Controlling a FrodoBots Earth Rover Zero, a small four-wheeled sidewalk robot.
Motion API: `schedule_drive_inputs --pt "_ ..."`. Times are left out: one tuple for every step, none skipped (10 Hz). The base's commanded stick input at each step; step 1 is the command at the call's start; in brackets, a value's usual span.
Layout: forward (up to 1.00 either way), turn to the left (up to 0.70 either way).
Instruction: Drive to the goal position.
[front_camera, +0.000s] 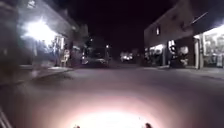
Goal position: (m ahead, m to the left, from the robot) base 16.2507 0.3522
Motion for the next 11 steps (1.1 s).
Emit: schedule_drive_inputs --pt "0.85 0.00" --pt "0.85 0.00" --pt "0.85 0.00" --pt "0.85 0.00" --pt "0.85 0.00" --pt "0.85 0.00" --pt "0.85 0.00" --pt "0.85 0.00" --pt "0.85 0.00" --pt "0.85 0.00" --pt "0.85 0.00"
